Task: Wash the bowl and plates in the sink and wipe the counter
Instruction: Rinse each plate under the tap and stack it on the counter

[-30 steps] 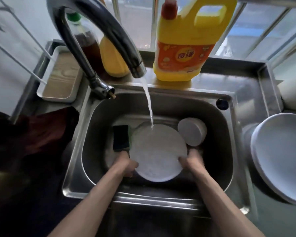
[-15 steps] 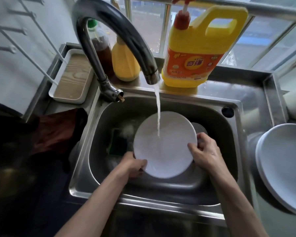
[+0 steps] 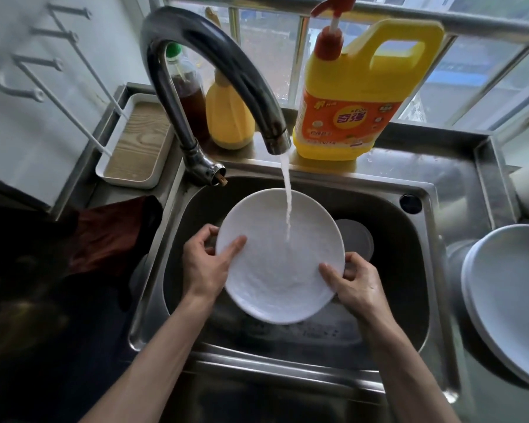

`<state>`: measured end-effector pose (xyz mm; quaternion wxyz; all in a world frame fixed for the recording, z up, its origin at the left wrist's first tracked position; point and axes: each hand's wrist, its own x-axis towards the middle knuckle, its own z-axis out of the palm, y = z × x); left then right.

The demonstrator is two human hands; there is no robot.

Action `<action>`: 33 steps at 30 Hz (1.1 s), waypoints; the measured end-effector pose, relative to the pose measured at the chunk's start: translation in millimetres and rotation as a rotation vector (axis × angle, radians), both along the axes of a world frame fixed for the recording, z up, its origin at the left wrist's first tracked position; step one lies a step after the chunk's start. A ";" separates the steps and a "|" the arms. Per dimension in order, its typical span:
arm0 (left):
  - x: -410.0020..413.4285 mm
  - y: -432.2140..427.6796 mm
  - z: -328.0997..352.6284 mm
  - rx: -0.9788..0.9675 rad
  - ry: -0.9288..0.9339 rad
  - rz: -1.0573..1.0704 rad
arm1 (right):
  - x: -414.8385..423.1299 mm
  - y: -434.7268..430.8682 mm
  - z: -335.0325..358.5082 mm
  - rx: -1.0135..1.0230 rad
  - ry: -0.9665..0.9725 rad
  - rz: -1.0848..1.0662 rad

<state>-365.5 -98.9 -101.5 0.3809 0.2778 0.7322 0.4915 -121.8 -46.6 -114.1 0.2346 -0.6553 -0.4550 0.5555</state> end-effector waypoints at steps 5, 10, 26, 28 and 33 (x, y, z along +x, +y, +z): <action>-4.3 1.2 11.6 0.094 0.160 -0.033 | -25.3 -6.9 -4.2 0.067 0.061 -0.085; -1.5 -6.8 6.1 -0.031 -0.264 -0.067 | -46.5 -4.7 -4.5 0.220 -0.056 -0.196; 24.4 -1.7 0.7 -0.050 -0.461 0.026 | -113.8 -5.5 -12.6 0.738 -0.689 0.664; 23.0 0.2 0.6 -0.045 -0.458 0.048 | -121.5 -9.3 -9.8 0.774 -0.650 0.834; 2.0 -4.2 -3.0 -0.064 -0.395 0.174 | -83.6 -13.3 -15.7 0.730 -0.595 1.108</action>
